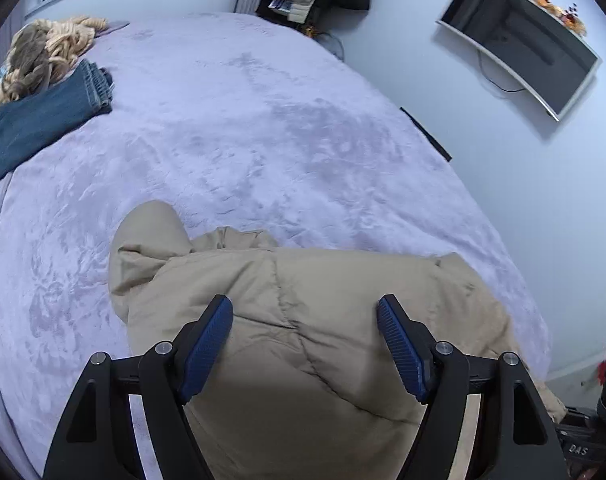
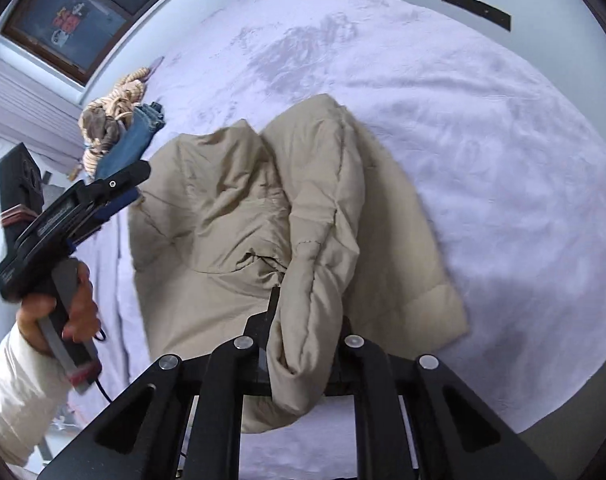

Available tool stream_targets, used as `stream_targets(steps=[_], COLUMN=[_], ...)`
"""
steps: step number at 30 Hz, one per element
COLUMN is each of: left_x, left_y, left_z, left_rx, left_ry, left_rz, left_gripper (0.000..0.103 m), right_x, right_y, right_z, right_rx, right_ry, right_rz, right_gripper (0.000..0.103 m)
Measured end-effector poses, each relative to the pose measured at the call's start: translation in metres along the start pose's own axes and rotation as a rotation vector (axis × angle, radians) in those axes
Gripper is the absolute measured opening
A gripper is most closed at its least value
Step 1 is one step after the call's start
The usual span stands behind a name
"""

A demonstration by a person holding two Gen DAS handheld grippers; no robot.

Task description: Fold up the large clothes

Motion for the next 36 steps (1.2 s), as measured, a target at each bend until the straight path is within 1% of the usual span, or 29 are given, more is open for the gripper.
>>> stream_targets(steps=[2,4,6,7,9,11,13,15,17,19,20,23,25,27,28,29,30,32,34,36], left_x=[0.002,0.023,0.047,0.064,0.084,0.100,0.109,0.109,0.106,0.100,0.097,0.095,0.096,0.096,0.097,0.097,0.097,0.094,0.089,0.083], left_y=[0.019,0.041,0.060,0.077,0.088,0.097,0.107,0.115,0.120,0.121,0.121,0.119,0.119,0.119,0.118,0.116,0.113,0.101,0.084,0.066], left_z=[0.001,0.004,0.005,0.005,0.004,0.004,0.004,0.004,0.004,0.005,0.005,0.004,0.003,0.003,0.003,0.004,0.005,0.007,0.007,0.005], left_rx=[-0.007,-0.002,-0.013,-0.025,-0.038,-0.052,-0.065,-0.084,-0.092,-0.099,-0.102,-0.107,-0.109,-0.113,-0.116,-0.118,-0.117,-0.111,-0.106,-0.099], left_ry=[-0.009,0.040,0.085,0.115,0.154,0.169,0.170,0.159,0.151,0.137,0.133,0.136,0.142,0.146,0.147,0.148,0.145,0.129,0.115,0.109], left_rz=[0.007,0.013,0.007,0.006,0.010,0.000,0.003,0.012,0.020,0.021,0.021,0.026,0.034,0.043,0.047,0.055,0.065,0.074,0.077,0.089], left_gripper=[0.076,0.076,0.076,0.076,0.076,0.076,0.076,0.076,0.076,0.076,0.076,0.076,0.076,0.076,0.076,0.076,0.076,0.076,0.076,0.076], right_x=[0.015,0.030,0.047,0.051,0.064,0.079,0.096,0.108,0.120,0.121,0.119,0.110,0.101,0.090,0.082,0.075,0.067,0.054,0.053,0.056], right_y=[0.000,-0.004,0.005,0.008,0.014,0.019,0.025,0.033,0.045,0.041,0.034,-0.001,-0.022,-0.028,-0.024,-0.018,-0.007,0.015,0.046,0.067], right_z=[-0.003,-0.009,-0.010,-0.012,-0.013,-0.014,-0.011,-0.006,-0.002,0.008,0.013,0.027,0.041,0.056,0.064,0.068,0.068,0.064,0.058,0.054], right_rx=[-0.001,-0.008,-0.020,-0.026,-0.033,-0.038,-0.039,-0.049,-0.098,-0.110,-0.098,-0.002,0.059,0.081,0.068,0.047,0.019,-0.049,-0.139,-0.192], right_ry=[0.017,0.045,0.072,0.079,0.079,0.095,0.106,0.105,0.131,0.131,0.115,0.083,0.052,0.022,0.002,-0.016,-0.042,-0.090,-0.109,-0.097], right_rz=[-0.032,-0.045,-0.050,-0.056,-0.084,-0.103,-0.117,-0.137,-0.098,-0.077,-0.077,-0.085,-0.047,0.012,0.050,0.078,0.094,0.092,0.038,0.027], right_gripper=[0.014,0.014,0.014,0.014,0.014,0.014,0.014,0.014,0.014,0.014,0.014,0.015,0.016,0.019,0.028,0.032,0.032,0.032,0.032,0.031])
Point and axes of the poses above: each gripper's, at about its wrist camera, not at the fingertips, and y roughly the way its jaws point, x to its right, z to its top, the point moved 2 cm from there along y, roughly the way its jaws point, and after that the axes turned 1 degree about -y, right-handed, at the moved point
